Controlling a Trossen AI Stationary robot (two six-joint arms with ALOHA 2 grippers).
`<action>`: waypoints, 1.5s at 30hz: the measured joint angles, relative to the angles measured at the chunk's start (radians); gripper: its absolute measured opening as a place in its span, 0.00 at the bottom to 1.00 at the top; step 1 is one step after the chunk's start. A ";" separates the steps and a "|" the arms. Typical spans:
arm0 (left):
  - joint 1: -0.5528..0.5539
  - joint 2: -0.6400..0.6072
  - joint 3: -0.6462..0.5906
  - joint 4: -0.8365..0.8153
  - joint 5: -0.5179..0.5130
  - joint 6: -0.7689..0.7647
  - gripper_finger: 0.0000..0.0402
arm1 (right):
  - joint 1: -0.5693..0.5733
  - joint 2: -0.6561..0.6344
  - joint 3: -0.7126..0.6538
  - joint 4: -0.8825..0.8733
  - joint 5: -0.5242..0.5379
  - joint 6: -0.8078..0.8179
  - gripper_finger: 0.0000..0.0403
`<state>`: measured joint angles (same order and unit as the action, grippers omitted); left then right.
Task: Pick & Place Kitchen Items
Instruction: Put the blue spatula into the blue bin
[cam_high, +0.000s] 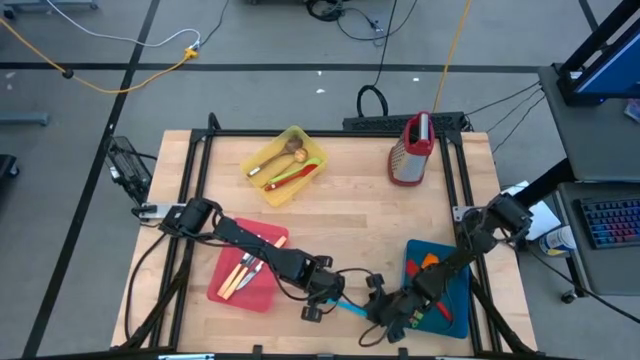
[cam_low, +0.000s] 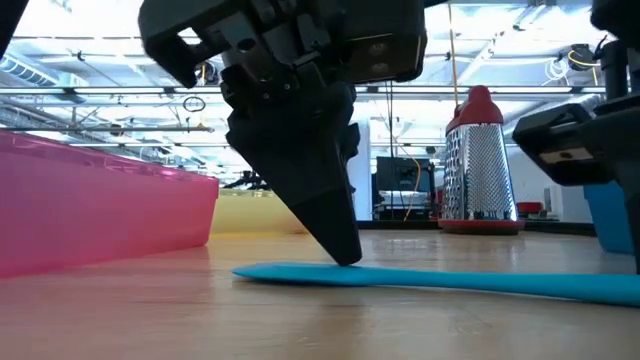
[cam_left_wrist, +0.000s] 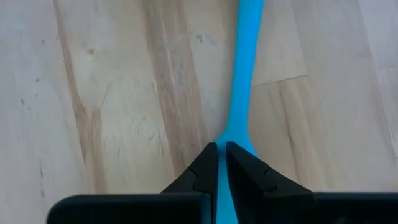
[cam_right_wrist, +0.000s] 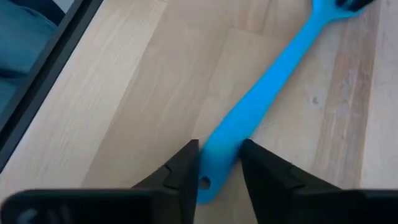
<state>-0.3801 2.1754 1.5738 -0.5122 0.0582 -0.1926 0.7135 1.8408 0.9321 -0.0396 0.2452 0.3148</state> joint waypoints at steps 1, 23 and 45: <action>0.000 0.000 0.000 0.003 0.000 -0.019 0.08 | -0.007 0.000 0.000 -0.002 -0.002 0.001 0.24; -0.012 0.030 0.000 0.418 0.074 -0.114 0.39 | -0.014 0.002 -0.001 0.013 0.047 0.039 0.10; -0.037 0.107 0.000 0.403 -0.010 -0.232 0.40 | 0.032 0.004 -0.003 0.033 0.253 -0.012 0.10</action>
<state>-0.4169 2.2822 1.5742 -0.1095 0.0481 -0.4250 0.7455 1.8450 0.9295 -0.0069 0.4983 0.3025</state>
